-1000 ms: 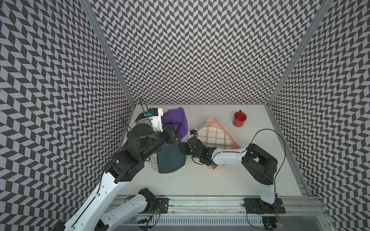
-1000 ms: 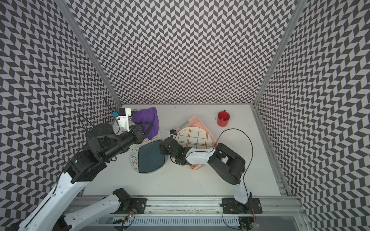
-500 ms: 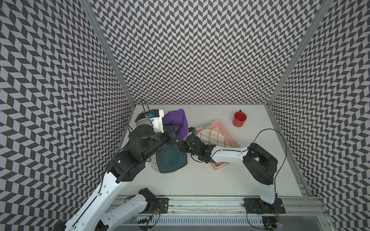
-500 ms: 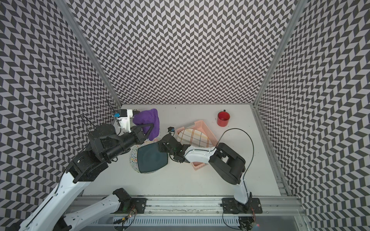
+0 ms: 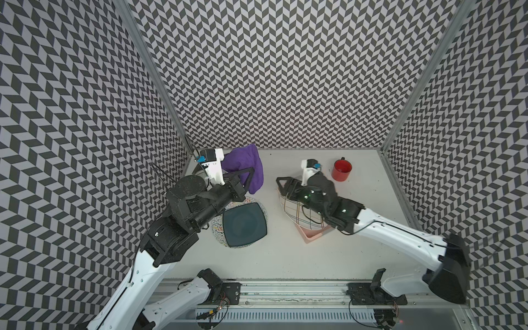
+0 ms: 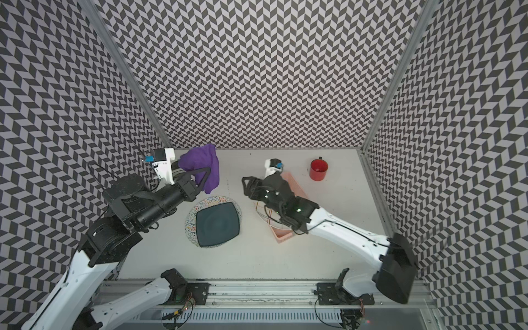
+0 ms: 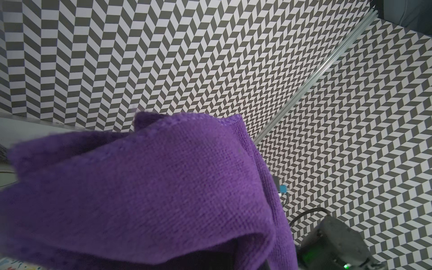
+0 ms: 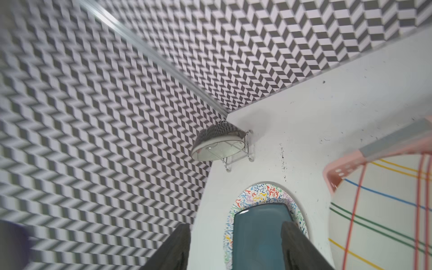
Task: Wipe the wet plate dry
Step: Pick up the plate from the bin.
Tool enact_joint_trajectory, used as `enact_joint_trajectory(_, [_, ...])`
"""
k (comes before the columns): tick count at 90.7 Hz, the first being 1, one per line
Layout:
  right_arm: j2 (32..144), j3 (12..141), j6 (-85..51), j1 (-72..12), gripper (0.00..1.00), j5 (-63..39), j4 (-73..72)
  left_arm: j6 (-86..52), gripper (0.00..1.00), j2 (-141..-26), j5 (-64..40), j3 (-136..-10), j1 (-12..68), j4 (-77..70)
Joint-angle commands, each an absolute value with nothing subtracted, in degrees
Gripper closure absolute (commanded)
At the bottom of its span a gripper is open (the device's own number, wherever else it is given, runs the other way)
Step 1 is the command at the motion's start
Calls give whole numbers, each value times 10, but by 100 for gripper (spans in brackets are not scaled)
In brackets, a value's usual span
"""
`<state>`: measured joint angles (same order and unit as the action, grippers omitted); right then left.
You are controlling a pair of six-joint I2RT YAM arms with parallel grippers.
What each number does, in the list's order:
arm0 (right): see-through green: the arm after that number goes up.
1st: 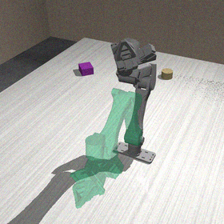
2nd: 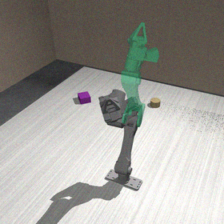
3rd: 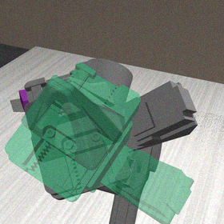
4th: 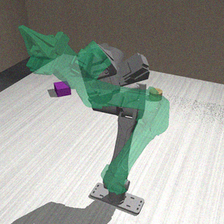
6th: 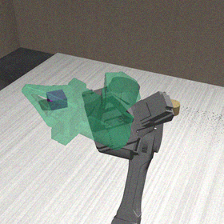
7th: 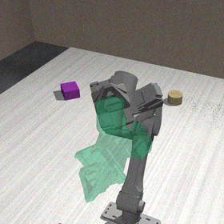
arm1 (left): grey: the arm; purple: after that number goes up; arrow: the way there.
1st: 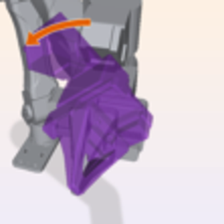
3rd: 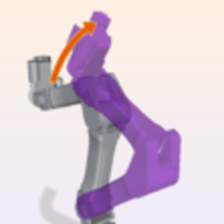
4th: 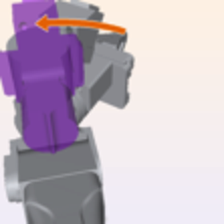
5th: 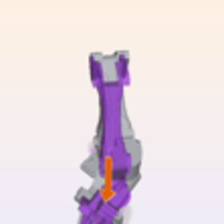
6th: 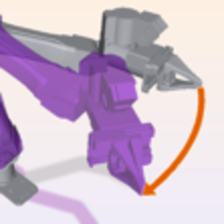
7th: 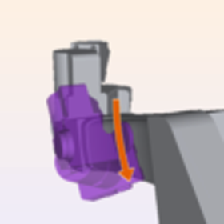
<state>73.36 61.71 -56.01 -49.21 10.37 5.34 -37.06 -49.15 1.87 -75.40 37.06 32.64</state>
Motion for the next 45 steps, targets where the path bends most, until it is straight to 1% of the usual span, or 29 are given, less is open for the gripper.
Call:
enact_joint_trajectory(1, [660,535,-796,-475,36,54,141,-359,100,-496,19,-751,367,319])
enact_joint_trajectory(7, [637,504,-935,-475,30,30,179,-361,100,-497,16,-745,366,310])
enact_joint_trajectory(15, [651,495,-1012,-475,28,-21,205,-366,100,-501,3,-734,365,294])
enact_joint_trajectory(24, [693,514,-1030,-476,27,-60,238,-371,100,-506,-10,-724,364,282])
enact_joint_trajectory(33, [718,527,-1032,-476,20,-60,270,-373,100,-506,-13,-723,363,281])
enact_joint_trajectory(45, [726,511,-1034,-476,12,-57,255,-372,100,-502,-13,-721,361,284])
